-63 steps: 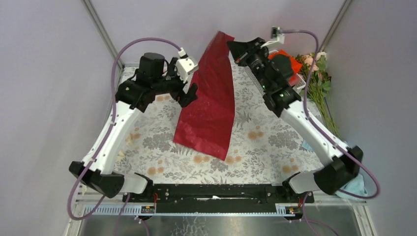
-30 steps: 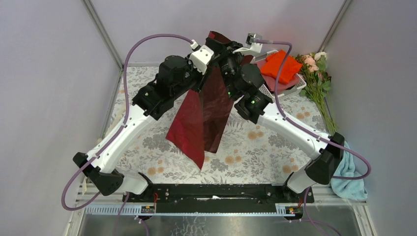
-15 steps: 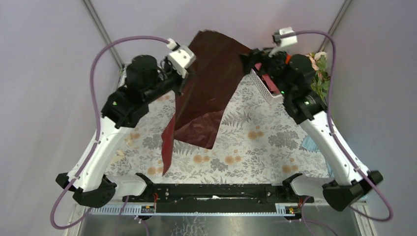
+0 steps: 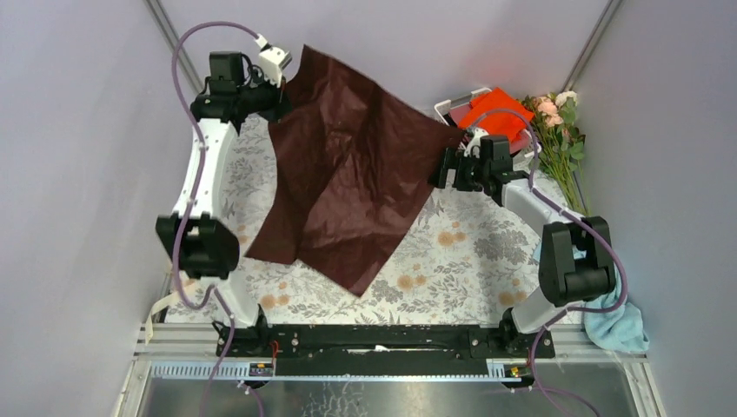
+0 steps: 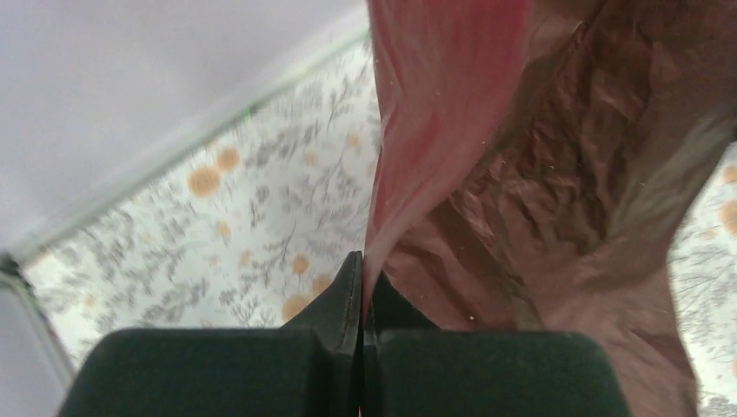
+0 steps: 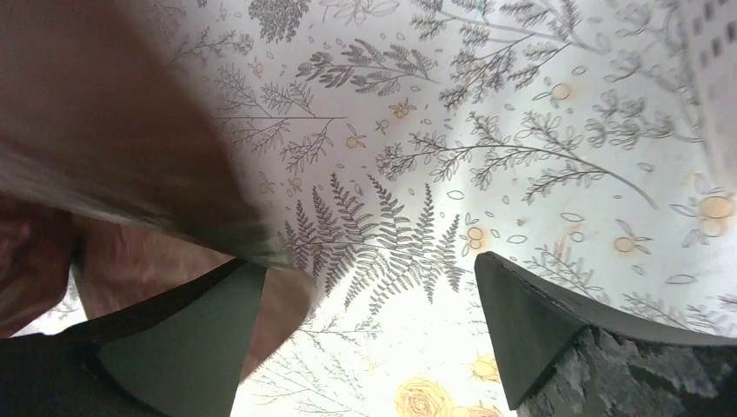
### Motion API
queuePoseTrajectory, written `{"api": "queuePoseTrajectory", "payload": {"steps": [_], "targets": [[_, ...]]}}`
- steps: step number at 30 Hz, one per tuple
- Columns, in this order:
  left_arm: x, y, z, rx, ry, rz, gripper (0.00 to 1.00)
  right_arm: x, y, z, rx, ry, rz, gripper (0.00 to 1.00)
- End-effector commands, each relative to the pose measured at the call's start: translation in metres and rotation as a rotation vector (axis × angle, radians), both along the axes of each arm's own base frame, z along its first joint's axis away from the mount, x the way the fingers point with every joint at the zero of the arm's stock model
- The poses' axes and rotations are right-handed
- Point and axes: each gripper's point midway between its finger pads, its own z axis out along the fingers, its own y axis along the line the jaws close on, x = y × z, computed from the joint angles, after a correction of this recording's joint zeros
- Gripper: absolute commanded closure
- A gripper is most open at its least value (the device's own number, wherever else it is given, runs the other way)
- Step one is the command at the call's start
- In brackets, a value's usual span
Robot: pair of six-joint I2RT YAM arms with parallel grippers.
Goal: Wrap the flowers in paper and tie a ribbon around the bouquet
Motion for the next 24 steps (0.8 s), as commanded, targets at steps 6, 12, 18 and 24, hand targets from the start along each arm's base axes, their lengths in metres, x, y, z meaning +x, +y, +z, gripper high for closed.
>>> {"api": "queuePoseTrajectory", "payload": {"steps": [6, 12, 18, 24], "targets": [[0.088, 0.073, -0.147, 0.050, 0.189, 0.004, 1.00, 0.019, 0.040, -0.021, 0.244, 0.087, 0.036, 0.00], [0.098, 0.096, -0.210, 0.162, 0.211, -0.064, 1.00, 0.023, 0.060, -0.055, 0.341, 0.182, 0.039, 0.00], [0.091, 0.099, -0.246, 0.213, 0.234, -0.093, 1.00, 0.030, 0.088, -0.077, 0.396, 0.246, 0.074, 0.03], [0.090, 0.101, -0.257, 0.220, 0.251, -0.085, 1.00, 0.036, 0.101, -0.069, 0.469, 0.234, 0.069, 0.70]]}}
